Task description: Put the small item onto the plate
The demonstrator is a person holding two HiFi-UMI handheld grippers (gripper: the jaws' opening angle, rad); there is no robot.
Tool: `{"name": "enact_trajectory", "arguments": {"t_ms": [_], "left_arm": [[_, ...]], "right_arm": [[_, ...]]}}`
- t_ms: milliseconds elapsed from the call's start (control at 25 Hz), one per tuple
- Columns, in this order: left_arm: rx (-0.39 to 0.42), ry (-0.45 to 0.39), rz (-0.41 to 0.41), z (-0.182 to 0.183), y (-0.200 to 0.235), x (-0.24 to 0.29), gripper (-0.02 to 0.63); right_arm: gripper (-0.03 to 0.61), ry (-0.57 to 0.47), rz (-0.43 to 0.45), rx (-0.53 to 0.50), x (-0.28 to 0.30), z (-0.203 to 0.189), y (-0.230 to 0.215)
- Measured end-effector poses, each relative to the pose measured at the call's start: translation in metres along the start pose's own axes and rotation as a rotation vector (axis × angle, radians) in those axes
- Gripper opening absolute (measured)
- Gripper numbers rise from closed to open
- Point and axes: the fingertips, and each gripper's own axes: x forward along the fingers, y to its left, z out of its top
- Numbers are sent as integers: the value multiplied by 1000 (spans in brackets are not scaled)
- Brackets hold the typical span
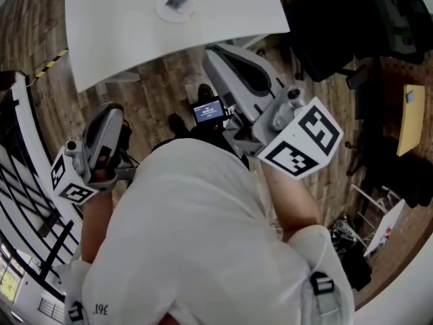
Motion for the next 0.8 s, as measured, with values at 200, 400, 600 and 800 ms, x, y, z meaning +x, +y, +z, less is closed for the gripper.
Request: {"name": "enact_trajectory", "arguments": {"t_ms": [200, 400, 600, 800], "left_arm": [[-60, 29, -61, -19, -4, -25, 5], [-75, 34, -90, -22, -15, -39, 5], [-52, 0, -86, -14, -18, -39, 5], [-49, -8, -97, -11, -16, -21, 5]], "right_arm": [[0, -2, -66, -34, -9, -25, 18], [0, -17, -88, -52, -18, -26, 35], [0, -16, -59, -83, -16, -15, 39], [0, -16, -49, -118, -17, 4, 34]]}}
